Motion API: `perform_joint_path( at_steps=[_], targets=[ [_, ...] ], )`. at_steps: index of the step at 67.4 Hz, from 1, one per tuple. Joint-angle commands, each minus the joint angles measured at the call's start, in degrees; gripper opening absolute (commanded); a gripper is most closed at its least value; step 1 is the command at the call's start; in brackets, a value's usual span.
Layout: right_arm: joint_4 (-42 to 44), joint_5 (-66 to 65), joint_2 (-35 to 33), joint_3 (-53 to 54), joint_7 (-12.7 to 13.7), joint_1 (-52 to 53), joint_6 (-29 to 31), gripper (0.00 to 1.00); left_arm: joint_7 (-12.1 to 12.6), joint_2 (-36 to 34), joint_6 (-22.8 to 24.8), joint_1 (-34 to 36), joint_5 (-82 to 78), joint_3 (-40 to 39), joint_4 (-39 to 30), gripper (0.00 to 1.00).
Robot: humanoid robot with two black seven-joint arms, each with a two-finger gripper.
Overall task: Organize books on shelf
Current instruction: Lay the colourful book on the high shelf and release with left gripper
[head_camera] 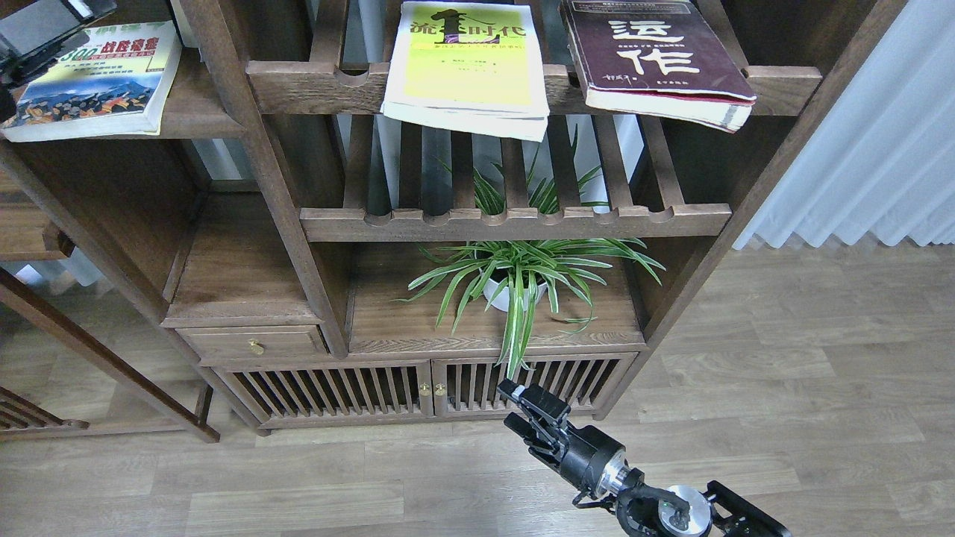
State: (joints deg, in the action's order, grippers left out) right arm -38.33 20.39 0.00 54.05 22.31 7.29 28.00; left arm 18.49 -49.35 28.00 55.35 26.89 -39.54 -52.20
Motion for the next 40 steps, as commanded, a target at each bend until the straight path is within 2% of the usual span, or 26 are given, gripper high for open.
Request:
perform_joint_path(
  at_steps=[1, 8, 19, 40],
  targets=[
    [0.0, 0.0, 0.0, 0.0, 0.0, 0.0, 0.0, 0.89, -0.1, -3.6, 0.0, -2.8, 0.0, -1.3, -1.7, 0.98],
    [-0.1, 0.0, 0.0, -0.1, 0.0, 0.0, 0.0, 0.89, -0.3, -7.0, 0.0, -6.0, 0.0, -2.1, -2.0, 0.98],
    [-0.1, -0.1, 0.0, -0.2, 0.0, 0.0, 0.0, 0.89, -3.2, -10.8, 0.0, -10.1, 0.0, -2.1, -2.0, 0.98],
    [-0.1, -0.1, 0.0, -0.1, 0.0, -0.2, 0.0, 0.90, -4.5, -15.8, 0.0, -17.1, 3.1, -2.0, -2.0, 0.98]
  ],
)
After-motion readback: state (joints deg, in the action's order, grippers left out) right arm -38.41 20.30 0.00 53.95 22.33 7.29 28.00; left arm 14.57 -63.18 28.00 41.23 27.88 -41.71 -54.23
